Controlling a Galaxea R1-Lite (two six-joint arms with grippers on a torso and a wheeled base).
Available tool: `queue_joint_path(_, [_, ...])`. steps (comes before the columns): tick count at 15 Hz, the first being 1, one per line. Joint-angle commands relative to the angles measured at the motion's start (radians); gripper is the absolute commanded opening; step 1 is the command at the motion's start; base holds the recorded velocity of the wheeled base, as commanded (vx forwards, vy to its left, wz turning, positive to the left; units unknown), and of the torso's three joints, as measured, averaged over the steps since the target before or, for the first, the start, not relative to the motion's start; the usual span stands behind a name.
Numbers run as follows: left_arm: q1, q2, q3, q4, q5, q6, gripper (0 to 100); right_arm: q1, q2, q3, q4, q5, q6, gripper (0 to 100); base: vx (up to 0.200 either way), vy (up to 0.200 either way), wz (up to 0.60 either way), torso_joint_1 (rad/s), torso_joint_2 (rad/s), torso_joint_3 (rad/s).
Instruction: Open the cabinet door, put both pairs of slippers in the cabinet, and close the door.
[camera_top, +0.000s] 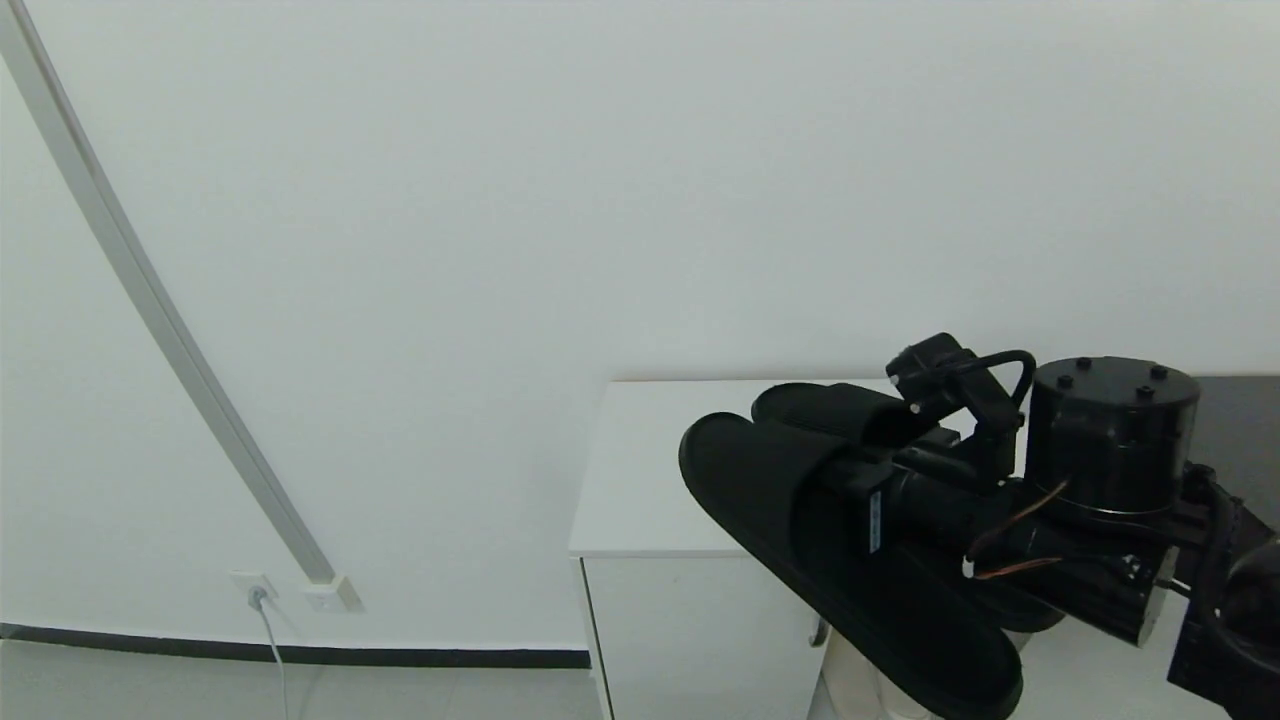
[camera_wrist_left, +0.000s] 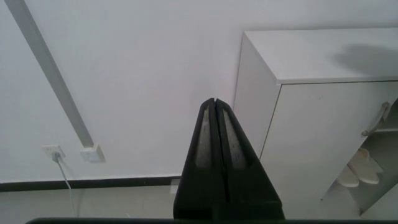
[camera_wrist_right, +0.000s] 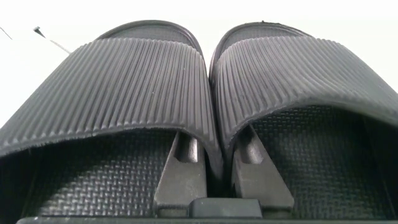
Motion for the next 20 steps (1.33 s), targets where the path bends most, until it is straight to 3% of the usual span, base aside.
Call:
queue_joint_path(1, [0.0, -0.002, 0.0, 0.0, 0.0, -0.001, 0, 0.009, -0.022, 0.048, -0.044, 0.001, -0.058, 0, 0.0, 0.0, 0.0, 0.0, 0.0, 0.0])
queue_joint_path(8, [0.0, 0.0, 0.0, 0.0, 0.0, -0.001, 0, 0.026, -0.021, 0.072, -0.075, -0.003, -0.068, 0, 0.0, 0.0, 0.0, 0.0, 0.0, 0.0])
queue_joint_path(18, [0.0, 0.0, 0.0, 0.0, 0.0, -0.001, 0, 0.035, -0.018, 0.077, -0.071, -0.003, -0.068, 0, -0.2, 0.0, 0.0, 0.003, 0.0, 0.001])
queue_joint_path(20, [0.0, 0.0, 0.0, -0.001, 0.0, -0.001, 0, 0.049, -0.018, 0.082, -0.071, -0.004, -0.068, 0, 0.0, 0.0, 0.0, 0.0, 0.0, 0.0])
